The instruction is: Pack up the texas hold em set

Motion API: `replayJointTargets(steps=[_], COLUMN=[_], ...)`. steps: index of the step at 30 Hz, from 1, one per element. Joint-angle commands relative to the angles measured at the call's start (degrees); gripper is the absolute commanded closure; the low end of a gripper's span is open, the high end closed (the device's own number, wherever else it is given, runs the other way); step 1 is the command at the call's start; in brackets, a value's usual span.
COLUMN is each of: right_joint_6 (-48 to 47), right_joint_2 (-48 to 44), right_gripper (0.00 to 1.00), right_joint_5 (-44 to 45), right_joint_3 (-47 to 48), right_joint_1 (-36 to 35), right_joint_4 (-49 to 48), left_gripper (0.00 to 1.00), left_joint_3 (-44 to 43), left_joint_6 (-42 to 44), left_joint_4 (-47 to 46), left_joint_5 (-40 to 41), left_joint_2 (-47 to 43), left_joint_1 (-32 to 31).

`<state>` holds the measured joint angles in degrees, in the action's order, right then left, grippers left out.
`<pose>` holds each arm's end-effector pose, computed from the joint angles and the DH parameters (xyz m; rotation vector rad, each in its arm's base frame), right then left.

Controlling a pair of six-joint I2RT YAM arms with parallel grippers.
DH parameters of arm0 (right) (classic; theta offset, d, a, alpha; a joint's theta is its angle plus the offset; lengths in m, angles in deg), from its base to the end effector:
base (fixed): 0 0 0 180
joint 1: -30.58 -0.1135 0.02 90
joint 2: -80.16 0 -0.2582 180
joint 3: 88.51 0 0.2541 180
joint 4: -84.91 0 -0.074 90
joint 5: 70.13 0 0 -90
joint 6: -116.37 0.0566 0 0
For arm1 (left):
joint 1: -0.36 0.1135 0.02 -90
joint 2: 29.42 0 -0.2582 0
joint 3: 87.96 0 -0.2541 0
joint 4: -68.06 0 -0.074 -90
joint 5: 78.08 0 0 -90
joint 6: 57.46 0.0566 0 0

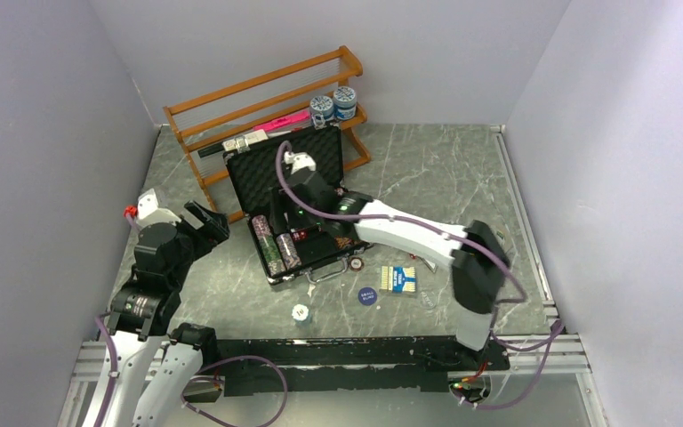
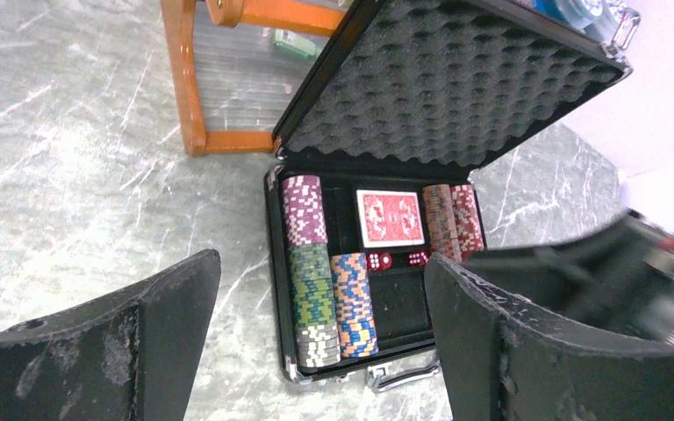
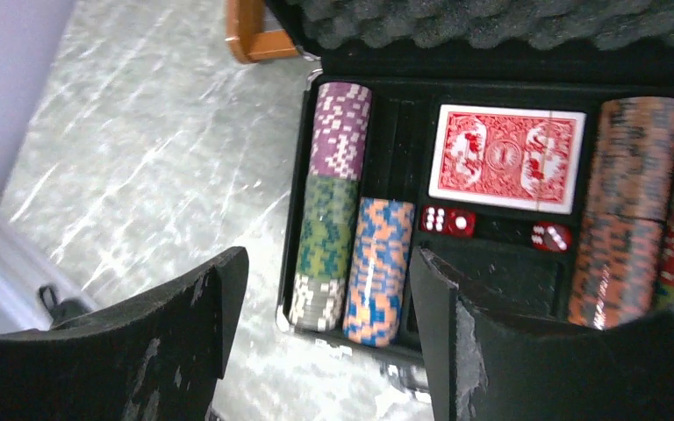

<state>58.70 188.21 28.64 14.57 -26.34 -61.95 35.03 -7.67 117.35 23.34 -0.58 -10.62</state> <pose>0.2558 0.3769 0.2568 -0.4082 2.2780 0.6642 0.1382 -0.0154 0.3114 -0.6209 1.8515 -0.4015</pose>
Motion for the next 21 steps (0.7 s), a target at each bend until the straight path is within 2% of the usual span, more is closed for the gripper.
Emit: replayJointTargets(steps=[1,5,10,16,21], right_joint_6=[-5.6,-11.7,-16.0,-16.7,-18.0], right_joint_2=[-11.9,-19.7,-24.2,-22.3,-21.3], right_gripper=[0.28,0.25,0.23,0.23,0.24], right_joint_5=[-0.4,-1.7,-8.1,-13.2,-13.0], right_joint_3=[-11.9,-24.3,-33.6,-35.9,-36.1], right_joint_1=[-0.3,-3.8,-8.7,-11.7,-12.9], right_joint_4=[-7.4,-9.7,-10.5,-12.4,-13.2], left_gripper=[0.09,0.09,0.09,0.09,0.09], left_joint_3=[-1.9,-2.2,-1.1,-0.5,-0.6], left_joint_6=[2.0,1.6,1.6,0.9,0.5], left_joint_4=[-5.0,-6.8,-8.3,-8.9,-8.2], left_joint_5=[0.5,-0.5,0.0,0.1,0.4], left_joint_2=[0.3,2.4,2.8,3.0,3.8], left_joint_1=[-0.1,-0.1,-0.1,-0.1,-0.1])
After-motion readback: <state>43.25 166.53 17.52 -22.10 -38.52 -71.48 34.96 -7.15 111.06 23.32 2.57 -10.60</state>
